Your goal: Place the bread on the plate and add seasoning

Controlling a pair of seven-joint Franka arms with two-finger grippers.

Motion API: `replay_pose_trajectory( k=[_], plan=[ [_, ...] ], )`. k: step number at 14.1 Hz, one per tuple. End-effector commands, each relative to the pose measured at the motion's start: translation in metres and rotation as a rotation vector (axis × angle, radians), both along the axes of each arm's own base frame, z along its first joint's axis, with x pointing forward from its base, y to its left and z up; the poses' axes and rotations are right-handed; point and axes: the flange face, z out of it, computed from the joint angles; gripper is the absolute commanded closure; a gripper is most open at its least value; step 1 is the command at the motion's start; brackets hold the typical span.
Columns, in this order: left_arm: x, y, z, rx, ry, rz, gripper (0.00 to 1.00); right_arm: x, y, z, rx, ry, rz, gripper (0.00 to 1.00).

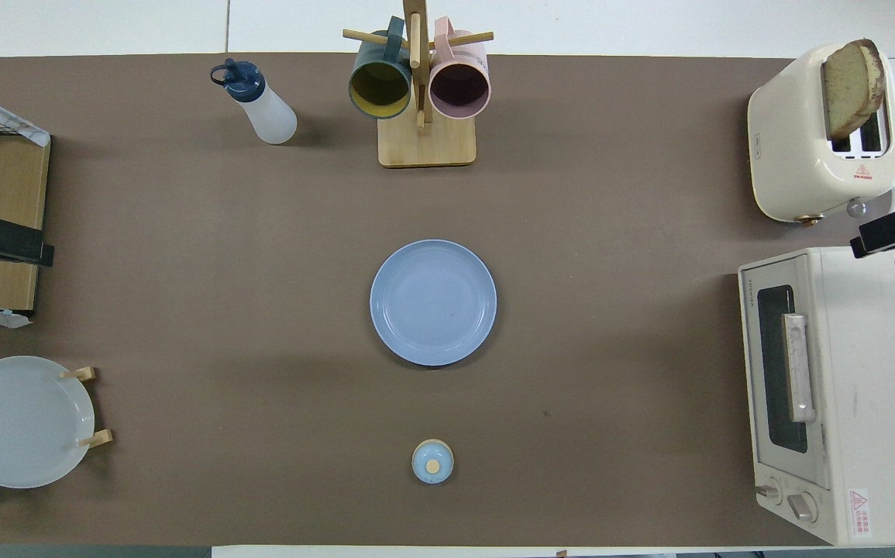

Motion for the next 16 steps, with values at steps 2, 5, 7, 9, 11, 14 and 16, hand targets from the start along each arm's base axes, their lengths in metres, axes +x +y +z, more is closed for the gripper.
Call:
replay_pose_trajectory(
  k=[2, 5, 7, 9, 11, 14, 16],
  plan=[
    [-0.009, 0.0, -0.001, 0.001, 0.002, -0.002, 0.0, -0.004, 0.007, 0.001, 0.012, -0.009, -0.013, 0.0],
    [-0.01, 0.006, 0.0, 0.001, -0.009, 0.007, 0.0, -0.005, 0.008, 0.002, 0.005, -0.005, -0.017, 0.0],
    [-0.009, 0.005, 0.0, 0.001, -0.012, 0.013, 0.0, -0.004, 0.009, 0.001, 0.005, -0.008, -0.016, 0.0],
    [-0.011, 0.001, -0.002, 0.001, -0.001, 0.001, 0.0, -0.001, 0.01, -0.002, 0.009, -0.009, -0.018, 0.0],
    [-0.013, -0.004, -0.008, 0.002, -0.003, -0.005, 0.0, 0.0, 0.014, -0.001, 0.001, -0.011, -0.011, 0.0],
    [-0.016, -0.034, -0.023, -0.002, -0.074, -0.05, 0.0, -0.003, 0.011, -0.002, 0.022, -0.006, -0.013, 0.0],
    [-0.024, -0.052, -0.041, -0.012, -0.163, -0.052, 0.0, 0.001, 0.011, 0.007, 0.017, -0.053, -0.008, 0.0]
  ],
)
